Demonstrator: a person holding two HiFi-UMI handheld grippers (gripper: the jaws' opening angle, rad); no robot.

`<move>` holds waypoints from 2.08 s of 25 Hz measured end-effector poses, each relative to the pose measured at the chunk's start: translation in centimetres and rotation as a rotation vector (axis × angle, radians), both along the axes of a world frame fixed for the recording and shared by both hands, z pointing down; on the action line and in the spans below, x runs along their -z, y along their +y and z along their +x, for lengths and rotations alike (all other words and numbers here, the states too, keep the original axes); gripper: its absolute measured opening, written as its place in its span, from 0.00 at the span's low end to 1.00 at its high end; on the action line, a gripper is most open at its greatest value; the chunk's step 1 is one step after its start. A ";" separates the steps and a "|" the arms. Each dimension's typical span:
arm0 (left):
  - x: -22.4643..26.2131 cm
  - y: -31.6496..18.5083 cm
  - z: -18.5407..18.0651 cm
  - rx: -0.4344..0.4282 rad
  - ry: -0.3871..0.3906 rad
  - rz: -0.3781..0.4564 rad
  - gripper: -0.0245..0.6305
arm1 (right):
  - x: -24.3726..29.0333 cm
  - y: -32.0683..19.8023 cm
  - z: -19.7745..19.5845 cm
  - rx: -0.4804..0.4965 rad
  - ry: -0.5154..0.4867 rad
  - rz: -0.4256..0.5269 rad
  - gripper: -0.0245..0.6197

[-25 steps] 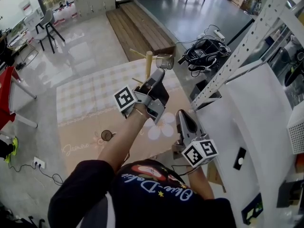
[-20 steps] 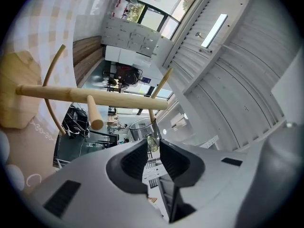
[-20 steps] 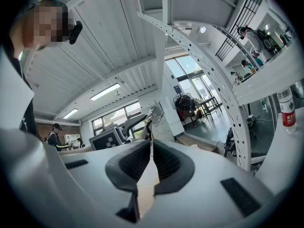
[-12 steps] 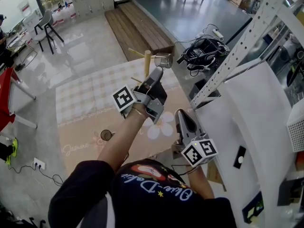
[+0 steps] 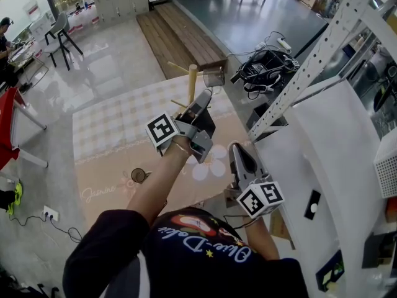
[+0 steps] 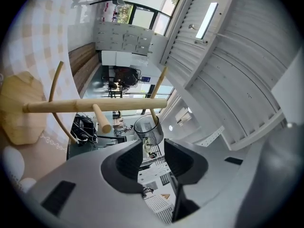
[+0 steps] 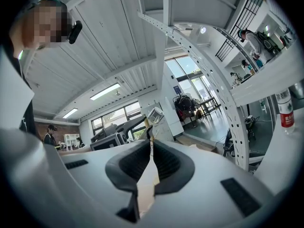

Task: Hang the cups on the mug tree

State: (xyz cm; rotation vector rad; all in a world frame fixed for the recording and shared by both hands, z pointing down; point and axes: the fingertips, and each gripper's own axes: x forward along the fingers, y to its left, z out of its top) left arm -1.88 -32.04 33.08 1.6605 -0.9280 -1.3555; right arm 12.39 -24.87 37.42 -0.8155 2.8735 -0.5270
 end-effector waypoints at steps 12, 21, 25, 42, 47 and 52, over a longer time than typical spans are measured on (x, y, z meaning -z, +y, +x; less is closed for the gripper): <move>-1.4 1.1 0.7 -0.012 -0.038 -0.037 0.24 | -0.1 0.6 0.1 0.004 0.001 0.002 0.08; -1.1 2.8 1.7 -0.012 -0.158 -0.021 0.05 | -0.7 1.2 0.2 0.001 0.011 -0.005 0.08; -1.1 3.7 2.0 0.003 -0.267 -0.026 0.05 | -0.6 1.6 0.1 0.001 0.010 -0.006 0.08; -2.0 7.9 4.2 0.025 -0.746 -0.043 0.05 | -0.9 3.6 -0.9 0.028 0.021 -0.007 0.08; -2.0 9.1 5.2 0.060 -0.970 -0.028 0.05 | -1.0 3.9 -0.7 0.023 0.022 -0.014 0.08; -2.2 10.3 6.1 0.079 -1.091 -0.024 0.05 | -1.1 4.2 -0.7 0.027 0.021 -0.014 0.08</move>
